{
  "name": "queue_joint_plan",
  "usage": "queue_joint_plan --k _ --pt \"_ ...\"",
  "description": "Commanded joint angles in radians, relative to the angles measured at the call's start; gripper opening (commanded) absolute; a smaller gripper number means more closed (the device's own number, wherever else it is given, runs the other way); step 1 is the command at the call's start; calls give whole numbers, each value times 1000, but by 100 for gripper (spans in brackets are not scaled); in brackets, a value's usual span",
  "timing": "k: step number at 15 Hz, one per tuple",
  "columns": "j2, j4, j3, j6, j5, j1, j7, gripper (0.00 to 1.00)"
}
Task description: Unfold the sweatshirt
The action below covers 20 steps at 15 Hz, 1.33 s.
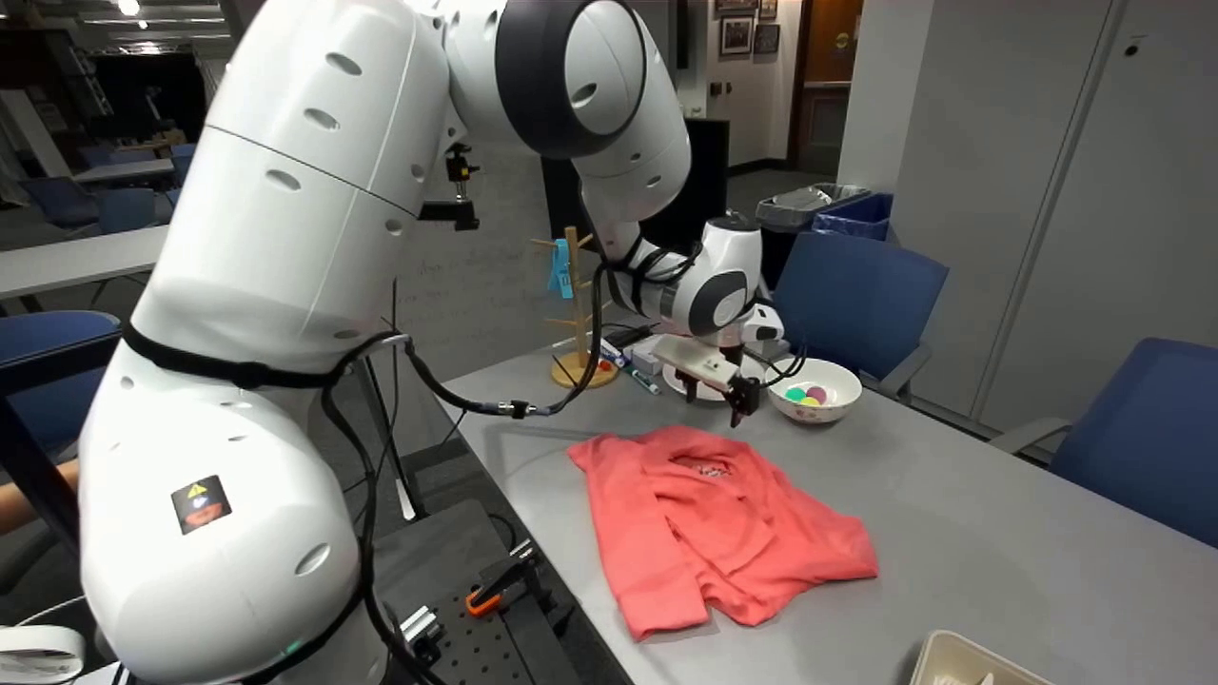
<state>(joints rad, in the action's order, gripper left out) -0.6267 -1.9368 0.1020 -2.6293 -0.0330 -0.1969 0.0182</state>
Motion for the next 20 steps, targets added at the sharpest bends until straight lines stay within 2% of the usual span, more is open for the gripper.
queue_joint_plan --k 1,6,13,18,20 --pt "-5 -9 40 109 -22 31 -13 100" --pt "8 -66 71 192 -50 41 -36 100" --pt "118 -186 131 208 -82 63 -123 100" --pt "119 -267 238 185 -224 153 -356 100" --pt "105 -285 257 173 -250 177 -439 100"
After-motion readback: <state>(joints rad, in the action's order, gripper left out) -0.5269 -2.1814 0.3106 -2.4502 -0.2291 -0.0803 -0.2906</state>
